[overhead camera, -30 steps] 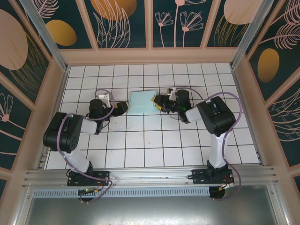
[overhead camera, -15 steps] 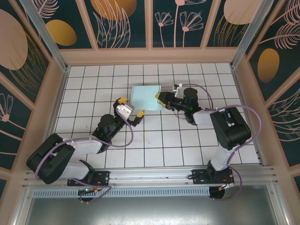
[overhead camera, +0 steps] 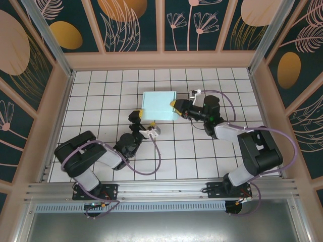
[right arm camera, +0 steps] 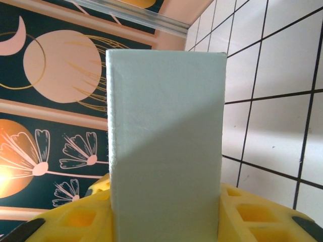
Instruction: Fold the paper box
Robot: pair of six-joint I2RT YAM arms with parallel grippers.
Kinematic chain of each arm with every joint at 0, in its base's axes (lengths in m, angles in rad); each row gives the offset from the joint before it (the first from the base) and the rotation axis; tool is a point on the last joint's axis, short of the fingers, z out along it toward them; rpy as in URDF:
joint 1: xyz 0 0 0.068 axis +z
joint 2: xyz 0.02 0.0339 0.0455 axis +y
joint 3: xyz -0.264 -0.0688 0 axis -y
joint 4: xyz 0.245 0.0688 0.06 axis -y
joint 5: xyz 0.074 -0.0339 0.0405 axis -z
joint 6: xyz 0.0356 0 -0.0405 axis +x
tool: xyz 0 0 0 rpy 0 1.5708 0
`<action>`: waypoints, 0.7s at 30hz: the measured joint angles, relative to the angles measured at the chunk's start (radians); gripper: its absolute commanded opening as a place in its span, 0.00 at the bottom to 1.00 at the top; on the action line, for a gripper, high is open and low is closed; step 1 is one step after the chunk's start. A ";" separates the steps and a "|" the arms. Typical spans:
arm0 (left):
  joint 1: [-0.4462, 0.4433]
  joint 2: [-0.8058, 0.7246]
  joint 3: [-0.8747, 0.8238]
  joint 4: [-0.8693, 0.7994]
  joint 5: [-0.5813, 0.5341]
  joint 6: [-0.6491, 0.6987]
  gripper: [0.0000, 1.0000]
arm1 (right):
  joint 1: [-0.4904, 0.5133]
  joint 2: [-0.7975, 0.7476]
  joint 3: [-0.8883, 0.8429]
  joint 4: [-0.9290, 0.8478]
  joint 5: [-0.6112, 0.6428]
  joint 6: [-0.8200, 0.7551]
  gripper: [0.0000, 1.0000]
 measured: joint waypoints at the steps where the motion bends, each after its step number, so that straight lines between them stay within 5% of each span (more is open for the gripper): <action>1: 0.000 0.029 0.003 0.029 -0.018 0.036 0.99 | 0.000 -0.007 -0.009 0.000 -0.004 0.002 0.43; 7: -0.001 0.119 0.023 0.076 -0.074 0.152 0.89 | 0.000 -0.034 -0.045 -0.009 -0.016 0.014 0.43; 21: -0.001 0.119 0.043 0.105 -0.099 0.170 0.71 | 0.013 -0.029 -0.082 0.038 -0.029 0.071 0.42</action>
